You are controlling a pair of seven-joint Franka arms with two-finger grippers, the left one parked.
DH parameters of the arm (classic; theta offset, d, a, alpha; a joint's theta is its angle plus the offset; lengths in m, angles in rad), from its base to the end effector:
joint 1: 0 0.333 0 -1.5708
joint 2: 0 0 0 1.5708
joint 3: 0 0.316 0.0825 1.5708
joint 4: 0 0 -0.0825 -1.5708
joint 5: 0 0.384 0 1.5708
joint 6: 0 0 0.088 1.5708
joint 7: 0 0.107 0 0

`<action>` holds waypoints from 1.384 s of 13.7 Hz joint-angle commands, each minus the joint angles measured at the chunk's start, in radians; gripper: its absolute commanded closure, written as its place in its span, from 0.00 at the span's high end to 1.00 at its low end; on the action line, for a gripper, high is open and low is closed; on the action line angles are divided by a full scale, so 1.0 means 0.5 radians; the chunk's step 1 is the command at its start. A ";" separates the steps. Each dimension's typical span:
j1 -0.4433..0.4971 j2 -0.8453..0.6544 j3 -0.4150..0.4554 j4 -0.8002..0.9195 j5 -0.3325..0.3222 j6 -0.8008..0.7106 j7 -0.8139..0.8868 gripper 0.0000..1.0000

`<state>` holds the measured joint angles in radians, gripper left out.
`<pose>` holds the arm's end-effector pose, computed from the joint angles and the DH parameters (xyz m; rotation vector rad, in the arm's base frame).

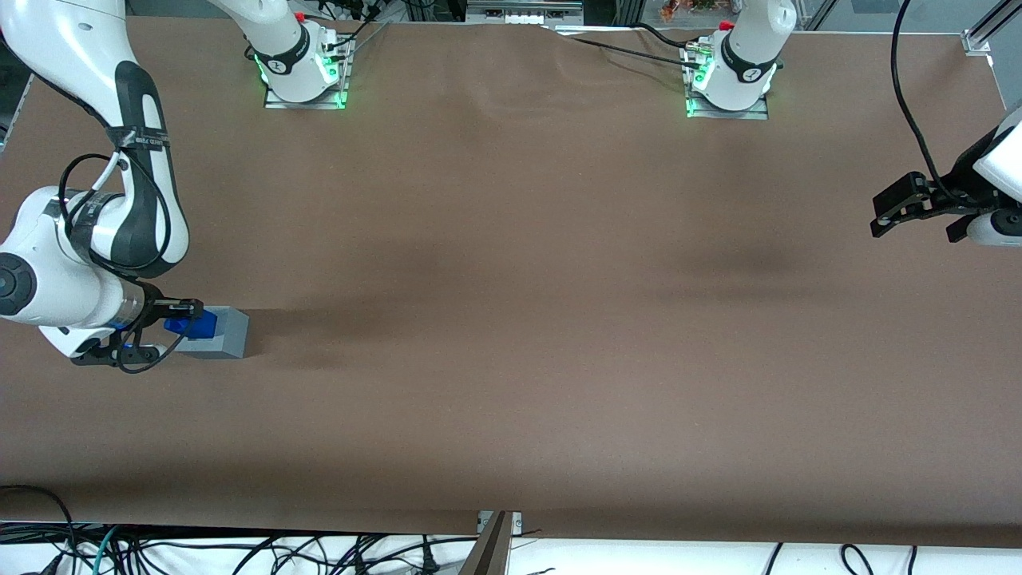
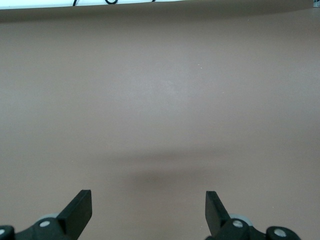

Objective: Insert blue part into gray base with right arm
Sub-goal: 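Lower the blue block into the gray base's opening, then open the right gripper and withdraw it from the block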

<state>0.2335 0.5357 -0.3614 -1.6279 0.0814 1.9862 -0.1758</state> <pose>0.6634 -0.0520 0.3144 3.0417 0.0658 -0.2398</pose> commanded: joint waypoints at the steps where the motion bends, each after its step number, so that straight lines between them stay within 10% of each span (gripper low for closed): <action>1: -0.016 0.107 0.017 -0.012 0.052 0.120 -0.032 0.99; 19: 0.024 -0.353 0.023 0.390 0.021 -0.342 -0.053 0.99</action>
<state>0.2489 0.3898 -0.3557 -1.4644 0.0907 1.8789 -0.1783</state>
